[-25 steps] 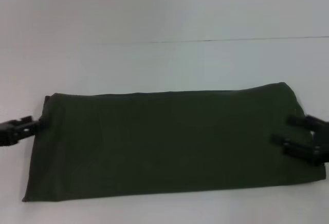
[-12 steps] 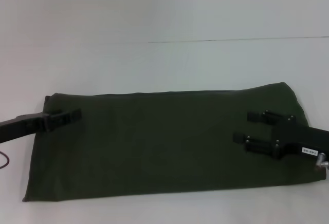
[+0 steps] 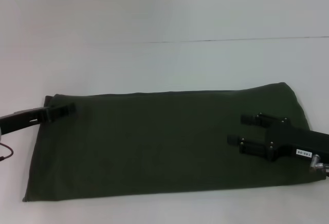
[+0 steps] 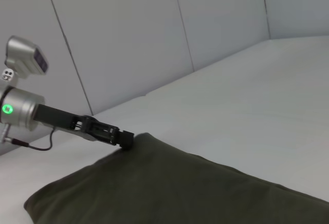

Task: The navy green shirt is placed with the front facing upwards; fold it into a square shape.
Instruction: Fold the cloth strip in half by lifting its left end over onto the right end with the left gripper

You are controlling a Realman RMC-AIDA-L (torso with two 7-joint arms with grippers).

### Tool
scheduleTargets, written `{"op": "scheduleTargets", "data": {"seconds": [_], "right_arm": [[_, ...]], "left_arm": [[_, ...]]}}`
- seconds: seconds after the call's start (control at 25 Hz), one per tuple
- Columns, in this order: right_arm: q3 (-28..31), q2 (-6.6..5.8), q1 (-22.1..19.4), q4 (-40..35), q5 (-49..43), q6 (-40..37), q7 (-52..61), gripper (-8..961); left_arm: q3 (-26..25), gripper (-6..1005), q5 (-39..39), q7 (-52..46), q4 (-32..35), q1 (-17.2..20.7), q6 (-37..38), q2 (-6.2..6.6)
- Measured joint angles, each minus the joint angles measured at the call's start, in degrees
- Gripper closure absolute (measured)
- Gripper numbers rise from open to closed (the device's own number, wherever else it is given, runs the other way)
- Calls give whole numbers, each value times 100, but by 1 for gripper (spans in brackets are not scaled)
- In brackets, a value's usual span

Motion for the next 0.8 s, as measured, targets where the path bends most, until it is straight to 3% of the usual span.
{"op": "scheduleTargets", "data": {"seconds": [0.28,0.48,0.8], "right_arm": [[21,0,11,0,8,-27,12,155],[37,0,16,-1,18,-26,14,155],[-20,0,42,3,5,-36,-20,155]], "left_arm": [[12,256,-59,-154,43,37,-403,-41],[-35,255,-77,-617,731,335,510,-29],[-42,253,203,-1569,1312,570,1450,165]]}}
